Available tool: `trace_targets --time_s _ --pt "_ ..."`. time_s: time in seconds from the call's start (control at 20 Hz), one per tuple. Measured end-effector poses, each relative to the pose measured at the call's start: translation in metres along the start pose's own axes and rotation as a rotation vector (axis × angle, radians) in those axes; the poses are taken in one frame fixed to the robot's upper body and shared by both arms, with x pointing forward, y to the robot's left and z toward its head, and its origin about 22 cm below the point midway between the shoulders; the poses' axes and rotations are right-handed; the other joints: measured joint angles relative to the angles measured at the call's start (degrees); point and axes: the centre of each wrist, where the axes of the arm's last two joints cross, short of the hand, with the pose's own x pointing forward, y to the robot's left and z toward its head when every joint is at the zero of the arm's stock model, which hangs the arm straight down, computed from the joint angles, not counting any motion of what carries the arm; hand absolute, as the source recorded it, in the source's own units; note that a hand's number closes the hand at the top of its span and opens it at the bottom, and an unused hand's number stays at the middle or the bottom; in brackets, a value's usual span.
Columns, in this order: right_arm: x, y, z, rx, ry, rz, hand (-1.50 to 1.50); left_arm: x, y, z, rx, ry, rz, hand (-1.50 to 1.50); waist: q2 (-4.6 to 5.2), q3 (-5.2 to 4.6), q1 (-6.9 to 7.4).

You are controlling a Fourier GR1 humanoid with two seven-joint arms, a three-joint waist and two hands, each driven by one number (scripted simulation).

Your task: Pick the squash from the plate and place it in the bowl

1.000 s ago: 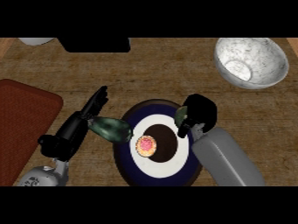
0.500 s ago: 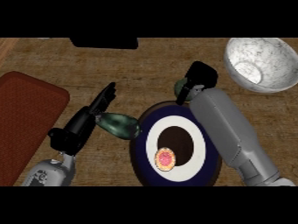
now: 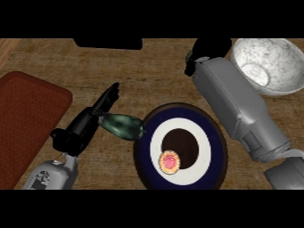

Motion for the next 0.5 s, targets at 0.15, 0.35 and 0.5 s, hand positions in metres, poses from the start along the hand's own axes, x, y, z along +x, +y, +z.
trace_targets --time_s 0.15,0.35,0.5 --pt "0.01 -0.028 0.001 -0.146 -0.016 -0.078 1.5 -0.004 0.0 0.002 0.006 0.01 0.004 0.0 -0.19 -0.01 -0.37" --pt "0.015 -0.053 0.0 -0.284 -0.036 -0.211 1.5 -0.004 0.003 0.003 0.016 0.013 0.001 0.0 -0.33 0.0 -0.81" --pt "0.011 -0.067 -0.009 -0.343 -0.015 -0.28 1.5 -0.004 0.003 0.004 0.021 0.011 -0.001 0.0 -0.4 -0.01 -1.07"
